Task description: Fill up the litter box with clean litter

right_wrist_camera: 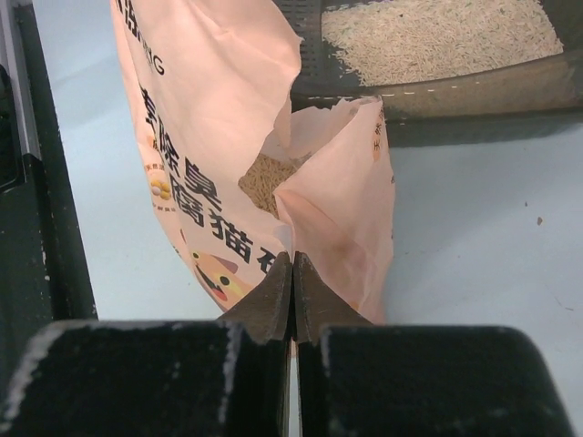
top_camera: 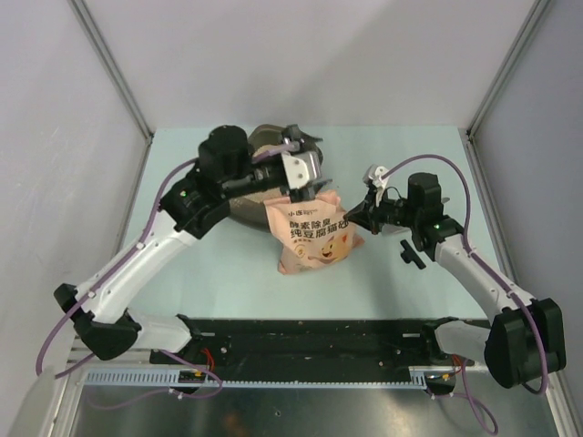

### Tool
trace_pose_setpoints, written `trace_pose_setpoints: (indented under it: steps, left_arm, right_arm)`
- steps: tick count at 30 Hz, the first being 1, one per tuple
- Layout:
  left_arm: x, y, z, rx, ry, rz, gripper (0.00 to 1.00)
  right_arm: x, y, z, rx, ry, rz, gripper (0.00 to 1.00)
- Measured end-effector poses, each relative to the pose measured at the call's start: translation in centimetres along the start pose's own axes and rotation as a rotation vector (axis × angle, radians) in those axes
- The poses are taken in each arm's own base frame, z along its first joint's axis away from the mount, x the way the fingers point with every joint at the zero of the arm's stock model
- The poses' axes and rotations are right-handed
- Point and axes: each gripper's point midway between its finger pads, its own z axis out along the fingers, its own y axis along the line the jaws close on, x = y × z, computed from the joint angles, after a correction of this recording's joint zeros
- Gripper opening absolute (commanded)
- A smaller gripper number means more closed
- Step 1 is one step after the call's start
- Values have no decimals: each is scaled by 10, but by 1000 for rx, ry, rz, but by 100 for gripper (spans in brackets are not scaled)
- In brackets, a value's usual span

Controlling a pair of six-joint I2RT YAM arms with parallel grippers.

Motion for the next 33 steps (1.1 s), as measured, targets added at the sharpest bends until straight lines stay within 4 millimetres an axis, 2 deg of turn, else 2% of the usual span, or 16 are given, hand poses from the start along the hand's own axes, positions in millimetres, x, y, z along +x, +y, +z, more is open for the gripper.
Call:
trace_pose_setpoints:
  steps: [3, 4, 6, 9, 10, 12, 13, 14, 17, 19, 22, 28, 33]
  left_arm:
    - [-16, 30, -10, -89, -28, 15, 72]
    - [-5, 50, -15, -143, 0, 1, 65]
    - [15, 79, -20, -224, 44, -46, 58]
    - [80, 113, -22, -308, 157, -157, 42]
    - [100, 119, -21, -318, 191, -191, 31]
    - [150, 123, -17, -329, 273, -270, 17]
    - [172, 119, -15, -321, 308, -306, 5]
    - [192, 110, -12, -300, 341, -342, 0]
    - [230, 75, -1, -209, 397, -429, 0]
    - [243, 51, 7, -140, 412, -474, 0]
    - [250, 23, 21, -48, 409, -526, 0]
    - [244, -32, 59, 135, 363, -620, 0]
    - [235, -64, 76, 241, 340, -671, 0]
  right_arm:
    - [-1, -3, 3, 3, -9, 6, 0]
    - [-2, -4, 4, 4, -12, 5, 0]
    - [-3, -5, 4, 6, -17, 6, 0]
    - [-3, -6, 4, 9, -21, 3, 0]
    - [-3, -6, 4, 9, -21, 2, 0]
    - [-3, -7, 4, 10, -21, 4, 0]
    - [-3, -7, 4, 11, -21, 5, 0]
    - [-3, -6, 4, 10, -21, 10, 0]
    - [-3, -6, 4, 9, -22, 24, 0]
    - [-3, -4, 4, 7, -22, 36, 0]
    - [-4, -3, 6, 7, -25, 40, 0]
    - [-3, -4, 9, 11, -26, 66, 0]
    - [-3, -3, 9, 7, -25, 75, 0]
